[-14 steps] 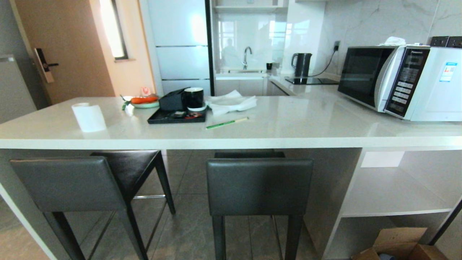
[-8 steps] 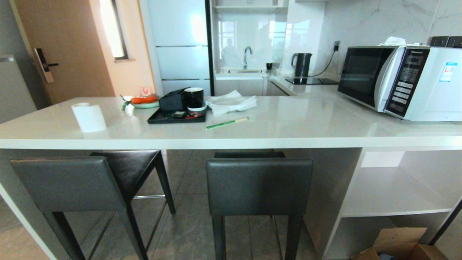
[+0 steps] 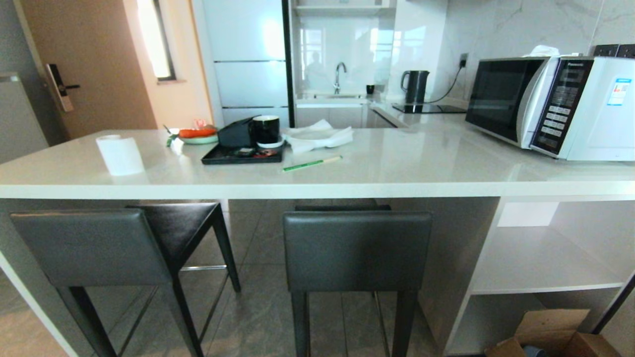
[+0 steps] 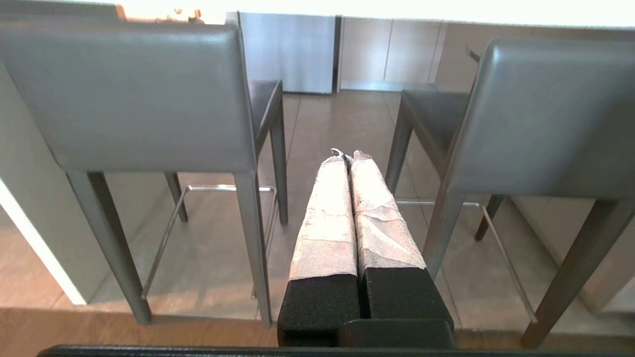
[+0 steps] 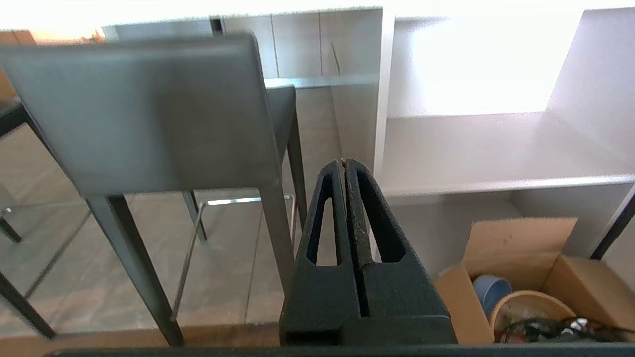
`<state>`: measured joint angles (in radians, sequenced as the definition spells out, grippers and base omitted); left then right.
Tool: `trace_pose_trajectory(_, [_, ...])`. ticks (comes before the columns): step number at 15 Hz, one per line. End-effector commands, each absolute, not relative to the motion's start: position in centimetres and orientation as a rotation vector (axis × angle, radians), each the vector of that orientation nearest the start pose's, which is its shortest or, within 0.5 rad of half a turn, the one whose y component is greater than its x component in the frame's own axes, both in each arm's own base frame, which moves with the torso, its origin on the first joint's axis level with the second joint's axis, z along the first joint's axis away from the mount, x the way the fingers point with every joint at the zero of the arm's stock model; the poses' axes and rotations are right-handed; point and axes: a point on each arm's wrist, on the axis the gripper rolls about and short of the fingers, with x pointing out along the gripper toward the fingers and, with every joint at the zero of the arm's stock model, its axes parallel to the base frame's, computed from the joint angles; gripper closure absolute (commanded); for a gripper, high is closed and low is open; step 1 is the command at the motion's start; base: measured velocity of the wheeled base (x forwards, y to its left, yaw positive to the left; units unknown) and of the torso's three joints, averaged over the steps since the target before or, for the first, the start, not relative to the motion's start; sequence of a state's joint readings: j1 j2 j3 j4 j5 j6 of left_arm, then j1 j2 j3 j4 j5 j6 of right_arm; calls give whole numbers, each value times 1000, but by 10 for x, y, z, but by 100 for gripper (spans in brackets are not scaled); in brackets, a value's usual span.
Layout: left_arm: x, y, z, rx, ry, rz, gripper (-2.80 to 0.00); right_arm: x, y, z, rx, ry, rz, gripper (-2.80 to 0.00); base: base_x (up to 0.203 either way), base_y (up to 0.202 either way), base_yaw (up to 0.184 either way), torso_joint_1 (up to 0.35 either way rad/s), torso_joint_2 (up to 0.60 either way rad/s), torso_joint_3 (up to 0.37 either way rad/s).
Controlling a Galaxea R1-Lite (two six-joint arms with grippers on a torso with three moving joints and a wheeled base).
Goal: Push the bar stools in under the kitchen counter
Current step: Pull the gray chair out from under the dining table
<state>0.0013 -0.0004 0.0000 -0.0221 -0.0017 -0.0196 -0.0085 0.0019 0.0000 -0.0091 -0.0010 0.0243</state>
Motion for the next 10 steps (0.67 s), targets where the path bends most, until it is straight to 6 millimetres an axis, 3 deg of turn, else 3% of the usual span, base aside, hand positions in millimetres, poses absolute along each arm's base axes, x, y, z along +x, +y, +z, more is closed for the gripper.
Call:
trace_pose_trajectory(1, [-22, 0, 75, -20, -12, 0, 0, -22, 0, 74, 25, 1, -11, 0, 0, 0, 0, -172, 434, 241])
trace_pose_trajectory(10, [-22, 0, 75, -20, -12, 0, 0, -22, 0, 74, 25, 1, -11, 0, 0, 0, 0, -165, 456, 294])
